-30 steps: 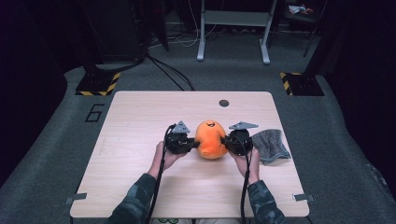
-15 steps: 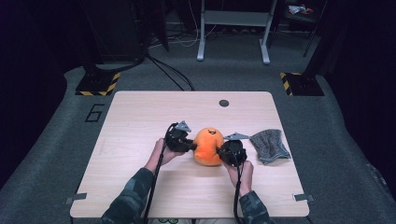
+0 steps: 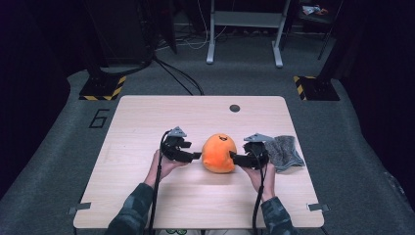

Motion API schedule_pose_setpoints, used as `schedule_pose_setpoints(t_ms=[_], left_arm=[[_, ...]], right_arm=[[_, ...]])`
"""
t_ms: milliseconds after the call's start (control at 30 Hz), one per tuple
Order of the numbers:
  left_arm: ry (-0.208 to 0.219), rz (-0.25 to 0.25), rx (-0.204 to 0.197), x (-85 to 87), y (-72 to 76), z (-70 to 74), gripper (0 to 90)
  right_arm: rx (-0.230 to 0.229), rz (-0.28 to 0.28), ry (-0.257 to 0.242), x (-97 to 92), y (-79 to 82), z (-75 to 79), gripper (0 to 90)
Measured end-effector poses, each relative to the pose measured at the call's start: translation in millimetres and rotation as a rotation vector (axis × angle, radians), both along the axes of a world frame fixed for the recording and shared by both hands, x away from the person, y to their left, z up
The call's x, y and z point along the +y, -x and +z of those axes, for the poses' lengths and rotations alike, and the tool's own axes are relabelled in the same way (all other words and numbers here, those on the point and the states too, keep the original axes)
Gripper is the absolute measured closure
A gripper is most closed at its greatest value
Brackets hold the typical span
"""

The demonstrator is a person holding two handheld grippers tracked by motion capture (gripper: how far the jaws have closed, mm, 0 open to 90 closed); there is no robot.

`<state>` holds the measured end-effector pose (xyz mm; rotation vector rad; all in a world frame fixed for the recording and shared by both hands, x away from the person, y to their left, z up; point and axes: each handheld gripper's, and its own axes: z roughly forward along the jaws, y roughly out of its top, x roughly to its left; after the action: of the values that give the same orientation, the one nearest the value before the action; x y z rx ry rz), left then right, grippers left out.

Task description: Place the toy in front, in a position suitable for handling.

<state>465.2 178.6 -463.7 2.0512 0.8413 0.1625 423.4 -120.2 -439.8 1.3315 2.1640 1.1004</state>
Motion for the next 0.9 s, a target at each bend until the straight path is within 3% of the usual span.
schedule_pose_setpoints(t_ms=[200, 467, 600, 633, 667, 733, 767, 800, 900], left_arm=[[0.04, 0.005, -0.007, -2.1, 16.7, 6.3, 21.1], [-0.019, 0.012, -0.03, -29.7, 34.2, -2.3, 18.7], [-0.023, 0.015, -0.033, -38.0, 37.8, -8.4, 29.7], [-0.03, 0.015, -0.035, -39.6, 38.2, -9.6, 31.9], [-0.033, 0.01, -0.034, -41.1, 38.5, -10.9, 41.1], [-0.03, 0.008, -0.037, -42.4, 39.1, -12.3, 47.0], [-0.031, 0.004, -0.037, -42.9, 39.5, -12.8, 51.2], [-0.037, -0.001, -0.042, -43.4, 40.2, -14.4, 53.6], [-0.038, -0.007, -0.042, -43.6, 40.9, -17.9, 60.5]], right_arm=[[0.004, 0.051, 0.023, -8.4, -17.7, 11.8, 23.5], [0.03, 0.137, 0.047, -4.5, -50.7, 16.0, 20.2], [0.065, 0.183, 0.051, 0.4, -62.4, 8.5, 20.0], [0.076, 0.193, 0.061, 2.3, -65.0, 5.4, 21.6], [0.105, 0.234, 0.061, 4.9, -69.2, -0.3, 26.9], [0.107, 0.255, 0.059, 5.5, -70.9, -2.7, 31.8], [0.136, 0.281, 0.049, 7.8, -72.7, -7.6, 42.8], [0.152, 0.289, 0.046, 9.7, -72.4, -9.8, 48.2], [0.141, 0.323, 0.049, 11.8, -72.0, -14.1, 56.3]])
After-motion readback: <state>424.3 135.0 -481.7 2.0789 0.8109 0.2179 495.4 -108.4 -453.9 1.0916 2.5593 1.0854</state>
